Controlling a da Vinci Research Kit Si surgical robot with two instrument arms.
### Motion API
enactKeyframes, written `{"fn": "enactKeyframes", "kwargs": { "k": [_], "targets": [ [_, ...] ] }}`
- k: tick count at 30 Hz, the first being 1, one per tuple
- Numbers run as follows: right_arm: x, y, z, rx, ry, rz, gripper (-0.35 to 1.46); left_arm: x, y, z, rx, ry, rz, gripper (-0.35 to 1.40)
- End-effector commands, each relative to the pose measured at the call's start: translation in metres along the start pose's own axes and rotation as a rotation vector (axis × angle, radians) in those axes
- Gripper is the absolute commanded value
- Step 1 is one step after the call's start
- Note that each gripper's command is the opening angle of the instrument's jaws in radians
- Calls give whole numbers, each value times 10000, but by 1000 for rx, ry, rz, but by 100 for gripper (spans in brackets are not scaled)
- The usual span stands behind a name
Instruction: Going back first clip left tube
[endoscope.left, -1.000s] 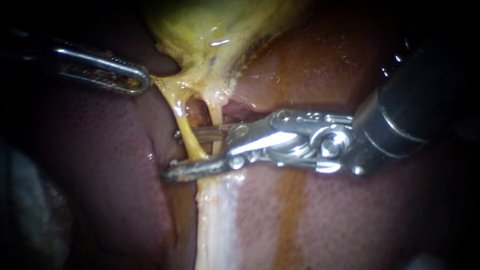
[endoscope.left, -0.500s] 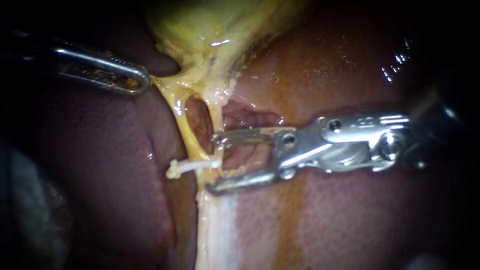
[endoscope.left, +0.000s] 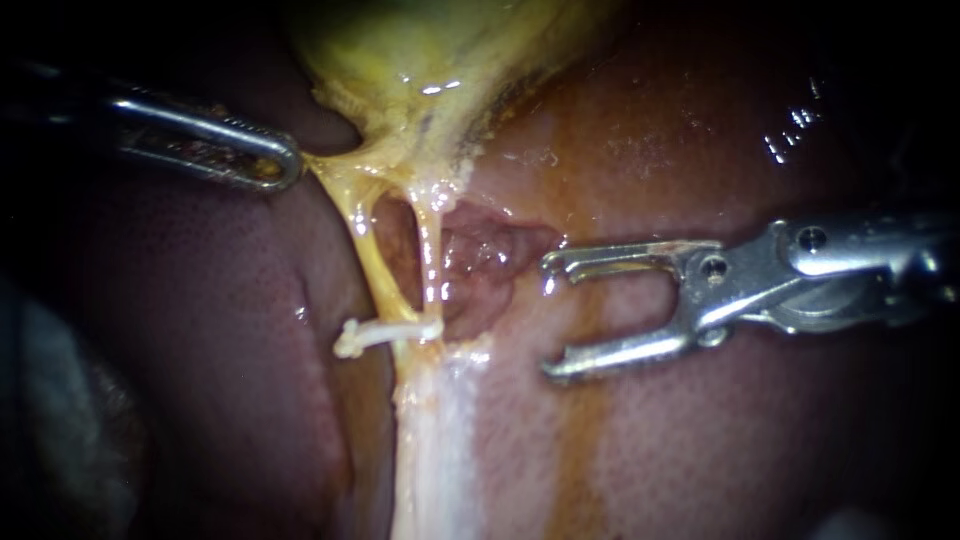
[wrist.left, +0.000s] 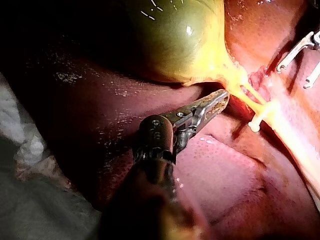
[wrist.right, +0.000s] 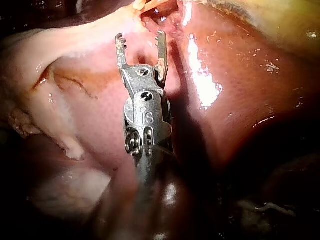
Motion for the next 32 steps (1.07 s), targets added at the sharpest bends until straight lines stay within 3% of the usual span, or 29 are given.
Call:
{"fn": "enactKeyframes", "kwargs": {
  "k": [1,10,18,32],
  "targets": [
    [0,0,-1,-1,0,2,50,0,0,2,3,1,0,-35],
    [1,0,-9,-3,1,4,50,-2,1,32,2,1,1,-35],
    [-1,0,-15,-2,1,4,50,-9,-9,63,-8,-3,8,-35],
    [2,0,-19,-1,2,6,50,-13,-14,73,-9,-4,17,-35]
  ]
}}
